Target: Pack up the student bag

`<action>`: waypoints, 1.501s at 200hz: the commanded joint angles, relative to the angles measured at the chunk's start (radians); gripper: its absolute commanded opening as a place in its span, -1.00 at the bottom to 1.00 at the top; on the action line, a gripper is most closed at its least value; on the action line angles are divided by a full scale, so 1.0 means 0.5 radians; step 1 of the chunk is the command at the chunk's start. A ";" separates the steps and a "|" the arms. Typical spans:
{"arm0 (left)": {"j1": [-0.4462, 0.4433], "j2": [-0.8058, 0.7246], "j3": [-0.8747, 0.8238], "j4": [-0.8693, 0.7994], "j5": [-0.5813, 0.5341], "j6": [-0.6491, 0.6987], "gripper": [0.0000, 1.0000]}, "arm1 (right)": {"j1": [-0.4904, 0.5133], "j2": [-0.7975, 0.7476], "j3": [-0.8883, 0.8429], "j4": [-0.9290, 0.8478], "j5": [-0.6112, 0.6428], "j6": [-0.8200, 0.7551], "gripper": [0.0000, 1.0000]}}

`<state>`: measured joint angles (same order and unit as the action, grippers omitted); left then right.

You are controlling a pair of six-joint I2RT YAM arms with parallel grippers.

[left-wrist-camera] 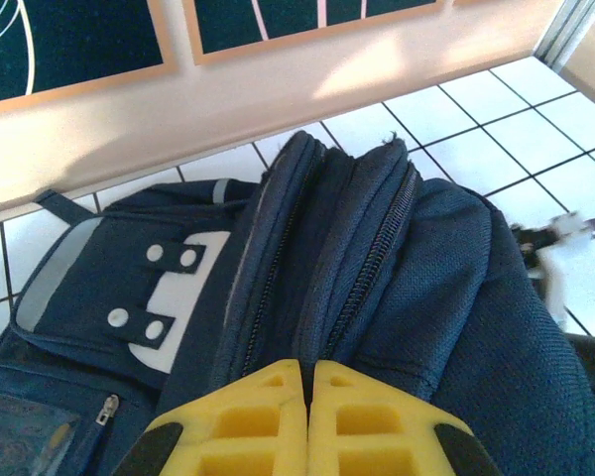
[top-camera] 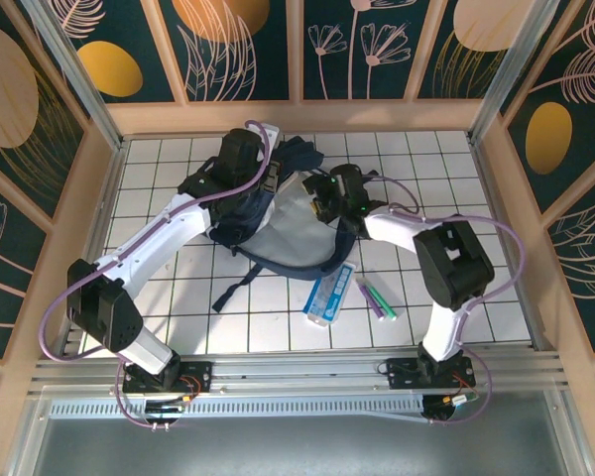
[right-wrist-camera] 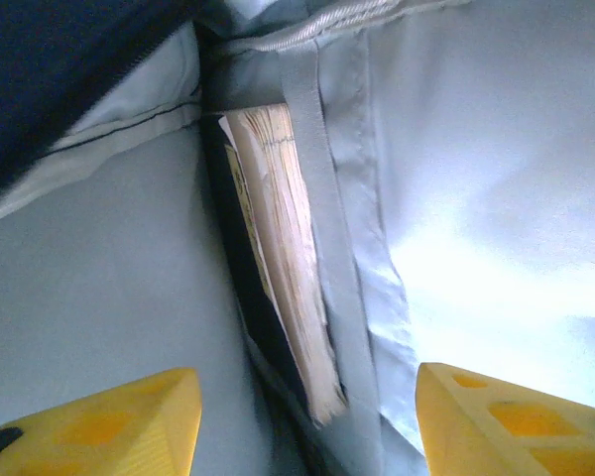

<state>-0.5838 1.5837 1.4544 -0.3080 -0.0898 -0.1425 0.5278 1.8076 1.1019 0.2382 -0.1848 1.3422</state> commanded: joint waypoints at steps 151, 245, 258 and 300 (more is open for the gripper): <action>0.055 0.339 0.274 -0.261 1.127 0.492 0.16 | -0.473 -0.579 -0.211 -1.102 -0.227 -1.513 0.28; 0.177 -0.038 -0.564 -0.533 -0.015 1.434 0.51 | -0.238 -0.269 -0.081 -0.992 -0.383 -1.107 0.74; 0.177 0.012 -0.611 -0.501 -0.138 1.524 0.51 | -0.208 -0.191 -0.050 -0.913 -0.409 -1.088 0.68; 0.177 0.097 -0.700 -0.318 -0.046 1.909 0.54 | -0.235 -0.113 0.005 -0.808 -0.360 -1.187 -0.67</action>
<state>-0.4919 1.6249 1.1118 -0.5163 -0.1131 0.6315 0.4206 1.7519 1.0622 -0.2340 -0.3691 0.7681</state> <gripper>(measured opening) 0.767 0.366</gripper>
